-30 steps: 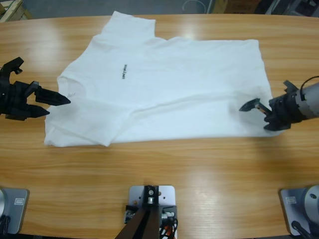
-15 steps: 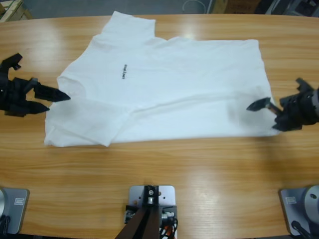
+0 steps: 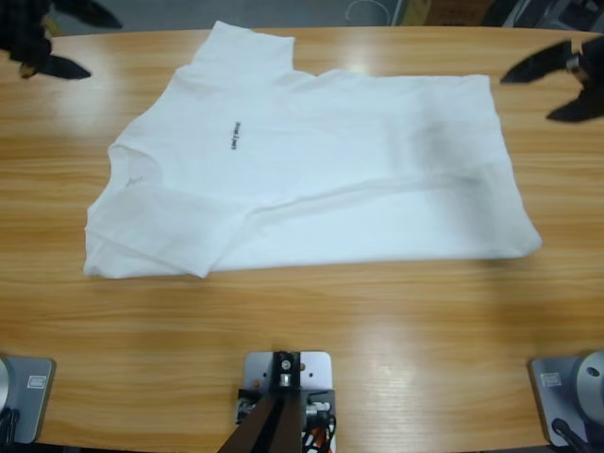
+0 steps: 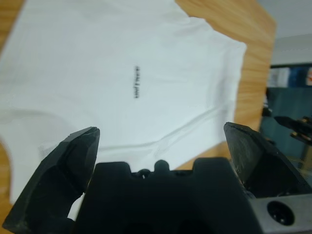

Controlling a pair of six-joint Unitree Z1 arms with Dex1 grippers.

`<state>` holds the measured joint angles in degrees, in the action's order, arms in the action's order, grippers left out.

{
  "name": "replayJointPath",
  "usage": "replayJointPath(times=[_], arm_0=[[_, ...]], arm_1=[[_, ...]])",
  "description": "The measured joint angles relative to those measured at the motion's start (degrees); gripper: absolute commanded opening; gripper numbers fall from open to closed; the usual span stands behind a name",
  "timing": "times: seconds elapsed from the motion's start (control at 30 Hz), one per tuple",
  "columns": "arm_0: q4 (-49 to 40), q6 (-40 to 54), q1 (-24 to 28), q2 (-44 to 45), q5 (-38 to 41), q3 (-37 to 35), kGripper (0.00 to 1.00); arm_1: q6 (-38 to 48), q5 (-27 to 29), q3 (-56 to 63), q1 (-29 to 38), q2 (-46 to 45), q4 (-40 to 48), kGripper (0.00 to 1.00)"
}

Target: Fold clothes

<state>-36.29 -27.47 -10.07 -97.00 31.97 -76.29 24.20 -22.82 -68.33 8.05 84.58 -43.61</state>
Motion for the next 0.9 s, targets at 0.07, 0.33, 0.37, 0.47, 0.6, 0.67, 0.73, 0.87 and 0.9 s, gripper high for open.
replayJointPath(times=[0.07,0.33,0.37,0.47,0.6,0.67,0.73,0.87,0.9], arm_0=[[-1.1,0.1,0.6,-3.8,3.3,-3.1,0.977],[-8.9,1.3,5.4,-14.9,9.2,-18.3,0.977],[-10.4,1.6,5.8,-16.1,9.4,-20.8,0.977],[-14.7,2.2,7.0,-20.8,9.7,-28.6,0.977],[-19.8,3.3,7.6,-27.5,9.7,-37.9,0.977],[-21.8,4.1,7.8,-30.3,9.7,-41.3,0.977],[-23.4,4.7,8.3,-32.7,9.7,-44.1,0.973],[-25.7,5.9,9.2,-36.5,9.7,-47.8,0.959],[-26.1,6.2,9.2,-37.4,9.7,-48.5,0.958]], arm_1=[[-0.8,-1.9,-3.7,-0.7,2.2,-0.4,0.985],[-1.3,-5.7,-21.0,-5.4,13.0,-5.4,0.982],[-1.4,-5.9,-22.9,-5.8,14.4,-6.1,0.982],[-1.6,-6.1,-28.0,-7.3,18.1,-8.1,0.982],[-2.1,-6.1,-32.1,-8.9,22.1,-9.4,0.982],[-2.6,-6.1,-32.5,-9.9,23.7,-9.7,0.982],[-3.4,-6.1,-32.5,-11.0,25.0,-9.7,0.982],[-5.4,-6.3,-32.5,-12.9,27.2,-9.7,0.982],[-5.9,-6.4,-32.5,-13.3,27.6,-9.7,0.982]])
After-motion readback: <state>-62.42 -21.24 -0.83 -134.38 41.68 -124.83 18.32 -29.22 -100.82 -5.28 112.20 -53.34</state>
